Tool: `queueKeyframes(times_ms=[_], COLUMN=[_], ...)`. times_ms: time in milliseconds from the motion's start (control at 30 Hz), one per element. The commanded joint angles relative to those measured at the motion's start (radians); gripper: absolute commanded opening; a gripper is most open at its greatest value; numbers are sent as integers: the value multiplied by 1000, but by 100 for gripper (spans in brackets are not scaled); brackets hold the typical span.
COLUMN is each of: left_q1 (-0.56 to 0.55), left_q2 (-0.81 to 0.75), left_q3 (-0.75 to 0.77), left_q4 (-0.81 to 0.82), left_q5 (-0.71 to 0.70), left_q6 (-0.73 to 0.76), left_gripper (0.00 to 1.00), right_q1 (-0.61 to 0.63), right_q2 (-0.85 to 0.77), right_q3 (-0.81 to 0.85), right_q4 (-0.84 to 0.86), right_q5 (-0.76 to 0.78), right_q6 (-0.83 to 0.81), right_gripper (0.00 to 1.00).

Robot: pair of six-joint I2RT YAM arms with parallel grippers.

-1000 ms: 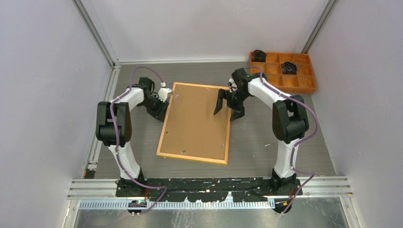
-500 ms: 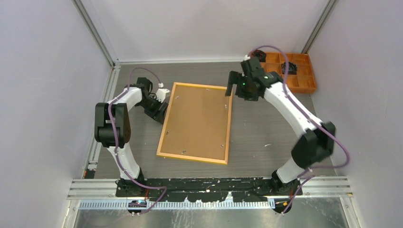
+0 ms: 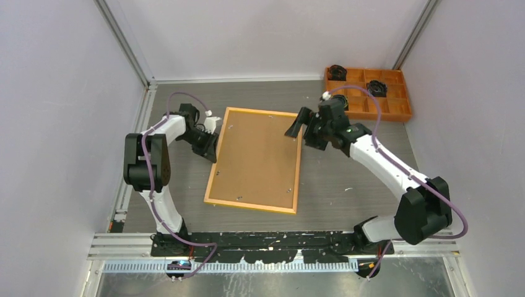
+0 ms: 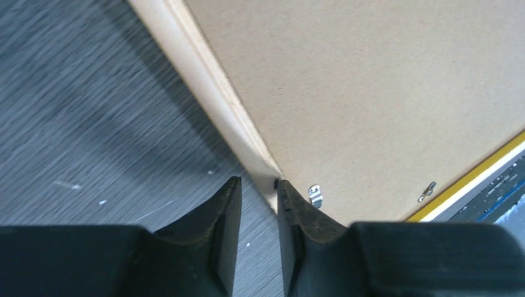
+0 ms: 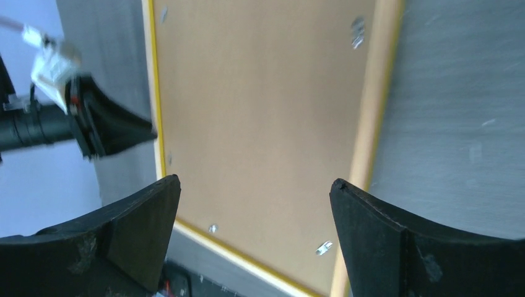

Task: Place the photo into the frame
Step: Place the photo frame item in the photo frame, then install the photo frame at the center of the board.

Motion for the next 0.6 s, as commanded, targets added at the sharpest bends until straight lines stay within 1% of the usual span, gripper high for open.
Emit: queueKeyframes(times_ms=[0,67,133,233,333,433,567], left_q1=[-19,-26,-29,-29,-30,-29,-29], left_q2=[15,23,32,45,57,60,63], left_q3=[6,5,5,10,13,12,11], left_q4=[-34,-37,-39,-45,-64,-73,-77], left_q5=[84,99,112,138,170,188,203], left_q6=[-42,-52,-59,-68,-63,-57,-56], left_gripper=[25,21,18,15,13,13,12], right_q1=[140,215,289,383,447,483,527], right_q2=[-9,48,119,247,366,467,571], right_q3=[-65,-78,-72,-27,37,91,139], right_q4=[202,261,318,391,442,520,589], right_q5=[-54,-42,-31,-25,-43,-81,-104], right_q6=[118,150,170,179,194,223,246], right_gripper=[91,83,78,75,72,71,67])
